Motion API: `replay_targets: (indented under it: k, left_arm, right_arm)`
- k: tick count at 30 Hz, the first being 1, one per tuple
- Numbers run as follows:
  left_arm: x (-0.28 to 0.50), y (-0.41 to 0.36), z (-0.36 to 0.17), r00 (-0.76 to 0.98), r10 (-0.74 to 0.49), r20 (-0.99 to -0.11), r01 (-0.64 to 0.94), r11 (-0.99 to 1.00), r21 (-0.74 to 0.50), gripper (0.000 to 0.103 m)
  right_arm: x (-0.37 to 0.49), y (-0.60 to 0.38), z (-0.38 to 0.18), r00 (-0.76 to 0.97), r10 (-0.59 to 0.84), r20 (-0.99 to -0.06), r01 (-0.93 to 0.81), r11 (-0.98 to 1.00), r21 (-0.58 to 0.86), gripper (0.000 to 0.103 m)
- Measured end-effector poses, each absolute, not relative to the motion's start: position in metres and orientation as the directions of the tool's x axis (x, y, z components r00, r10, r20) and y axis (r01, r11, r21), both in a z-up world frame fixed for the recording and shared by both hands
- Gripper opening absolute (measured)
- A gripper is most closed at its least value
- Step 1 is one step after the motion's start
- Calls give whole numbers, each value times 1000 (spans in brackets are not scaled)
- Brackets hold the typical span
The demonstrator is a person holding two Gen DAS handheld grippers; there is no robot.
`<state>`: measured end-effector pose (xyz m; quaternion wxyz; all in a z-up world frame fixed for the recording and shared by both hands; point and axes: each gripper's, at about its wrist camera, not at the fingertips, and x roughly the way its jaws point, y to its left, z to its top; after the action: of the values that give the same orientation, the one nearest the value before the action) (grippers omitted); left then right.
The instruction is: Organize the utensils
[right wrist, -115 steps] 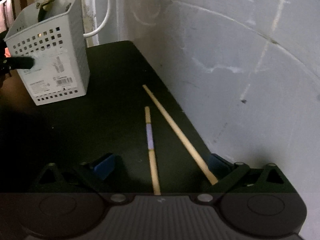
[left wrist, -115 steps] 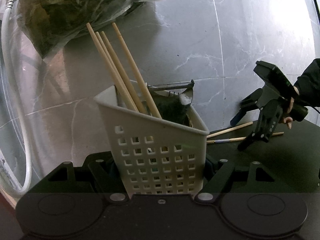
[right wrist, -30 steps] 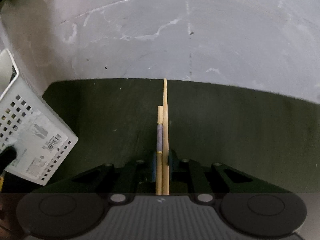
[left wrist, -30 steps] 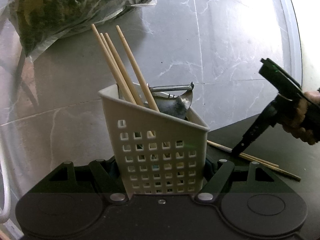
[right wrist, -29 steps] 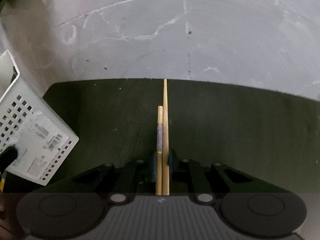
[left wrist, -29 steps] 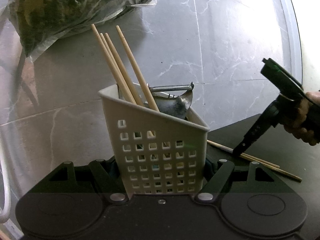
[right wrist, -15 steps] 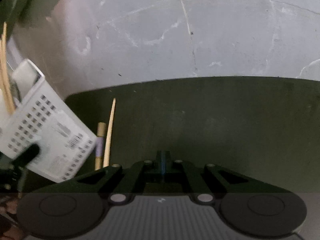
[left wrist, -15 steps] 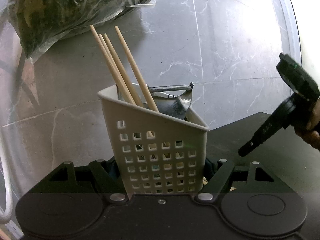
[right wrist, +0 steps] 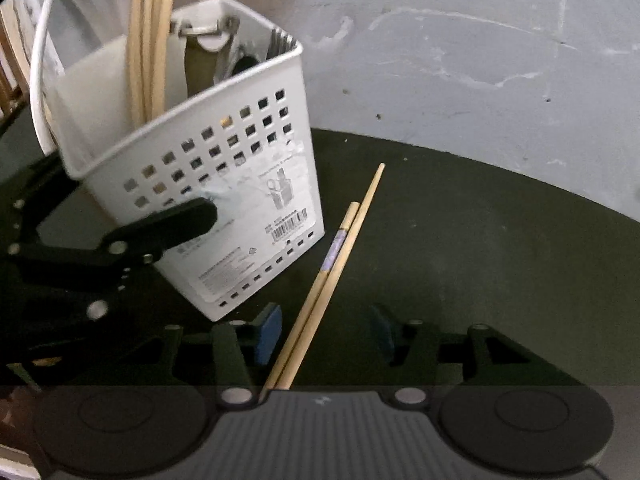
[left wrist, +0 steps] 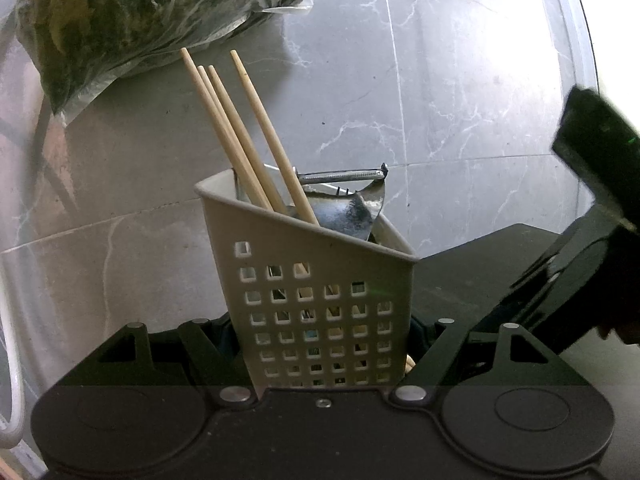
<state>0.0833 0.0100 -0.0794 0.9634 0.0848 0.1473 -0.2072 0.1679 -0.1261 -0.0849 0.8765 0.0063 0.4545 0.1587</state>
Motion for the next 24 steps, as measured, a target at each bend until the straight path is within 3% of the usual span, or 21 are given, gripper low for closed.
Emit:
replay_targets:
  k: [6,8,11,19,21,23,24]
  left_arm:
    - [82,11,-80,870,-377,-317,427,899,101,78]
    - [83,12,-81,869,-380,-317,429,897,101,78]
    - [82,13,-81,868,-384,-316,432,896,98,78]
    - [83,14,-81,865,-390,-315,437,894,93,78]
    - [83,14,-81,865,-392,-314,439,894,93,78]
    - [83,15,-81,865,-393,-314,440,893,93,78]
    - [83,15,-81,864,-394,-313,440,893,93,78]
  right_arm:
    - [198,-125,-90,517,259,-816,-275,953,127,39]
    - [204,-118,-90,521,218,-825,-267,960,85,23]
    - [214,-117,-87,506,206,-837,-237,967,95,14]
    - [228,-117,-87,427,188,-885,-257,963,81,15]
    - [237,-113,-88,434,174,-884,-251,966,66,20]
    - [241,-112,-88,444,185,-877,-246,966,80,31]
    - [243,-112,-89,449,184,-874,-244,967,78,31]
